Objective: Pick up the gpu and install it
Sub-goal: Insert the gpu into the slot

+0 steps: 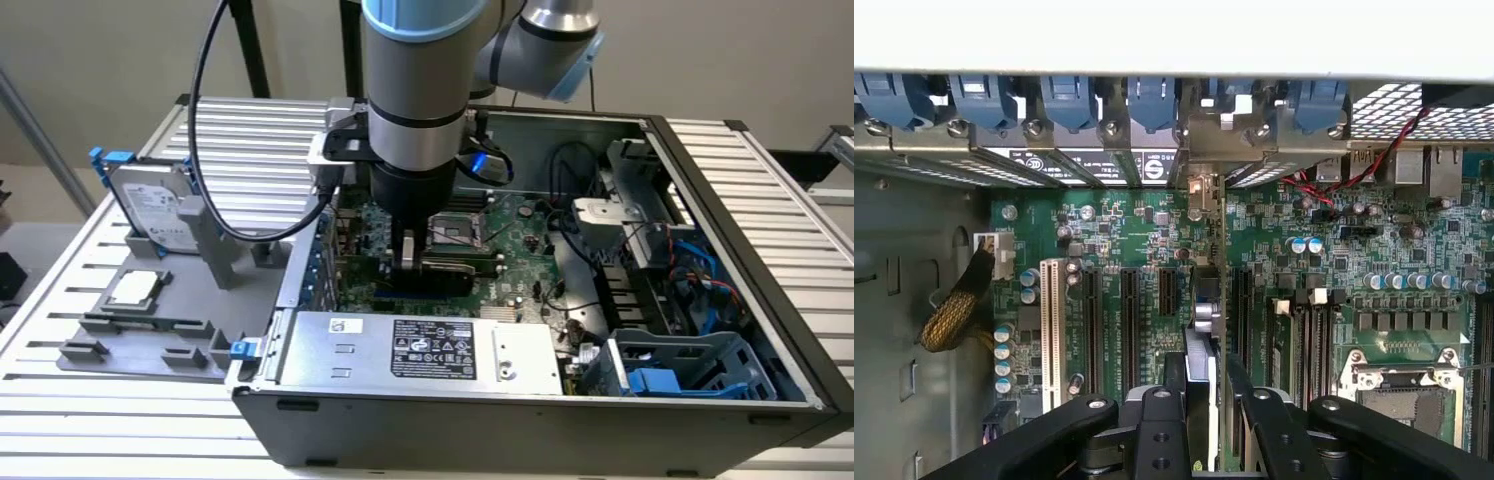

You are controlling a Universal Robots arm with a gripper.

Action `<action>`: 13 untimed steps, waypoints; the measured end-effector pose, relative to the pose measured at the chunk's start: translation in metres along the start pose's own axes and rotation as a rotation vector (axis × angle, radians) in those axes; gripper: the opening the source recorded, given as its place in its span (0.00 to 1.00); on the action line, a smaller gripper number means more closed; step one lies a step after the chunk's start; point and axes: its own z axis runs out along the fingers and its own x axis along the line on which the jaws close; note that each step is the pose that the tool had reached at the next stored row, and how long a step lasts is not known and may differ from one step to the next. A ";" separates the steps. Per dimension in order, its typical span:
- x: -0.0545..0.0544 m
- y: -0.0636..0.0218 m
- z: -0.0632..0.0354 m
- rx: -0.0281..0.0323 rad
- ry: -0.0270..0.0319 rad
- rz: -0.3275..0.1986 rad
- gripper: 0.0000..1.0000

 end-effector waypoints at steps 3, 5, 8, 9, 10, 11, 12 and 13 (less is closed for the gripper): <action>0.000 0.0000 0.0002 -0.0003 0.0001 0.000 0.00; 0.000 0.0001 0.0002 -0.0005 0.0000 0.000 0.00; 0.000 0.0002 0.0002 -0.0006 0.0000 0.000 0.00; 0.000 0.0002 0.0002 -0.0007 0.0001 0.000 0.00; 0.000 0.0002 0.0002 -0.0006 0.0001 0.000 0.00; 0.000 0.0003 0.0002 -0.0007 0.0001 0.000 0.00; 0.000 0.0003 0.0002 -0.0007 0.0001 0.000 0.00; 0.000 0.0003 0.0002 -0.0007 0.0001 0.000 0.00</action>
